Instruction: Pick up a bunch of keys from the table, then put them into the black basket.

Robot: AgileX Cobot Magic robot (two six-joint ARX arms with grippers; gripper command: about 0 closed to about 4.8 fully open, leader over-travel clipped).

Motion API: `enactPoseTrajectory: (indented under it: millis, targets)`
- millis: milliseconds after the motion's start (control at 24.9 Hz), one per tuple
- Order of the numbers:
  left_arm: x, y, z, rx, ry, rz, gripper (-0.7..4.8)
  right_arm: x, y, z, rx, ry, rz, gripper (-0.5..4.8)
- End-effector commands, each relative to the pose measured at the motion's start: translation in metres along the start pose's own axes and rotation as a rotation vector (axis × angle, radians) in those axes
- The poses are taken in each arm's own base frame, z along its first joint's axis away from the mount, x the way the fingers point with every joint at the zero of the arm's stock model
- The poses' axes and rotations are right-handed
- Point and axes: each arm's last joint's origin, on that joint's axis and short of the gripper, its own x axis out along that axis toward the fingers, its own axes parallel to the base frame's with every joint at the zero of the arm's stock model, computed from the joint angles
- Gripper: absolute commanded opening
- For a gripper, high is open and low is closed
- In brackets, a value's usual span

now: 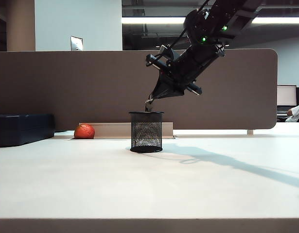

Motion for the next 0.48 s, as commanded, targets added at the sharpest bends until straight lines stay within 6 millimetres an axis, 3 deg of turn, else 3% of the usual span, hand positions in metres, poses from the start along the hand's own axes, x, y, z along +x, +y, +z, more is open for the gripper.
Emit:
enactPoseTrajectory:
  millis: [40,482]
  targets:
    - [-0.0002,-0.0002,0.0017,0.005,-0.009,-0.003,-0.06,-0.0018,0.0029,0.0039,-0.008,-0.020,0.004,-0.09]
    - [-0.0002,-0.0002,0.0015,0.004,-0.007,-0.003,-0.06,-0.0020,0.0033,0.0034,-0.006,-0.012,0.018,-0.01]
